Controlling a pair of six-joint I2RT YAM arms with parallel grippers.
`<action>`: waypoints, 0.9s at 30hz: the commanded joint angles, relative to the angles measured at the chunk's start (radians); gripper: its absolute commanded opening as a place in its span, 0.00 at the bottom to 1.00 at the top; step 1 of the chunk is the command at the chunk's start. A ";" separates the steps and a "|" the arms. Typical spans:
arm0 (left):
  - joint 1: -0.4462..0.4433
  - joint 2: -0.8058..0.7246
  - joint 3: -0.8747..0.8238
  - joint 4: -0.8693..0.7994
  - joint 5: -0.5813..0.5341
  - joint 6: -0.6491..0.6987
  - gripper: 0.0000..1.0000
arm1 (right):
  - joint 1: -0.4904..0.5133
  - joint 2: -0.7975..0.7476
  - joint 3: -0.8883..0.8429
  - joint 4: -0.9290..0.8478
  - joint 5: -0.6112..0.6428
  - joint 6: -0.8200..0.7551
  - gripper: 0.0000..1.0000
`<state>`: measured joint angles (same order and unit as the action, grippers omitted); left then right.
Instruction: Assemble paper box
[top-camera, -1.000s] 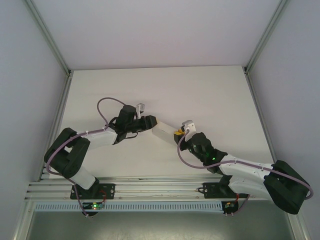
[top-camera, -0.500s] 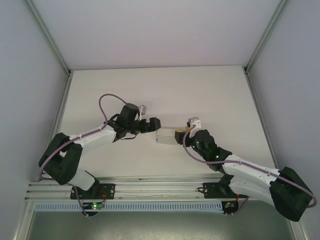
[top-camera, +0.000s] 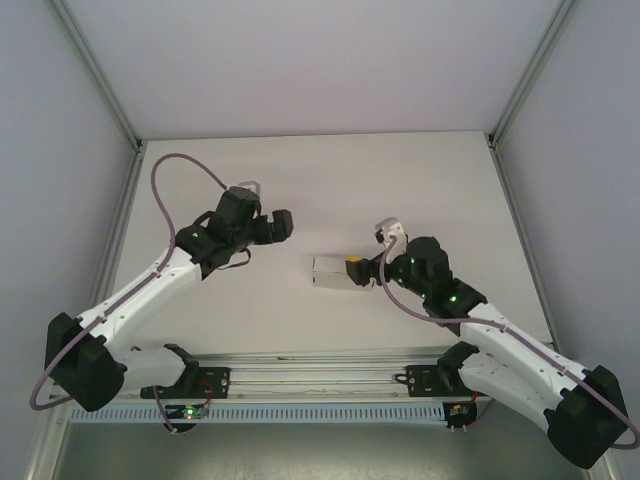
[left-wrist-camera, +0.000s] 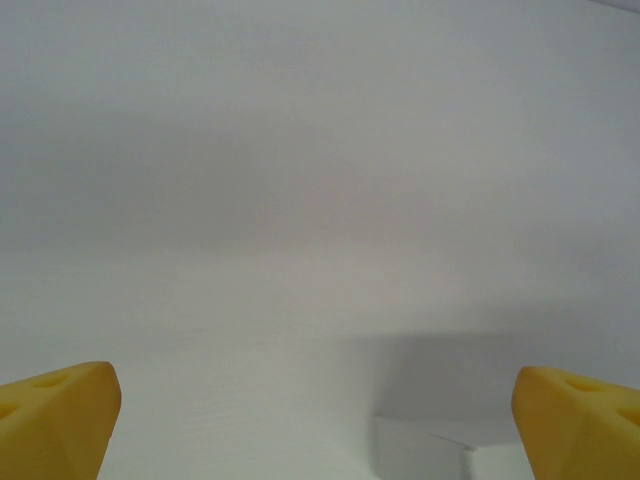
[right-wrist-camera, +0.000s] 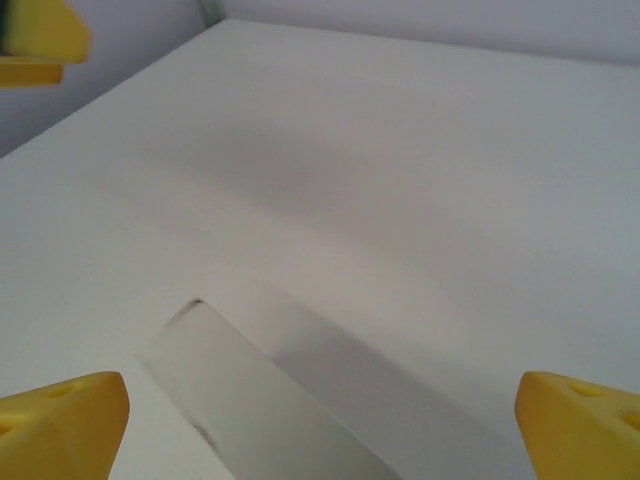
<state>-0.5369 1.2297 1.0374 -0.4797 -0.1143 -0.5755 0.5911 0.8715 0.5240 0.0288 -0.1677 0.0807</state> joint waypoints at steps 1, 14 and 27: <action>-0.008 -0.018 0.033 -0.262 -0.261 0.001 1.00 | -0.002 0.068 0.133 -0.222 -0.211 -0.347 0.98; -0.008 -0.122 -0.099 -0.234 -0.255 0.026 1.00 | 0.046 0.496 0.464 -0.653 -0.176 -0.949 0.98; -0.007 -0.194 -0.210 -0.182 -0.224 0.028 1.00 | 0.078 0.764 0.612 -0.772 -0.037 -0.940 0.95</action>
<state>-0.5369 1.0500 0.8532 -0.6804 -0.3264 -0.5560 0.6529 1.6081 1.1000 -0.6807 -0.2577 -0.8482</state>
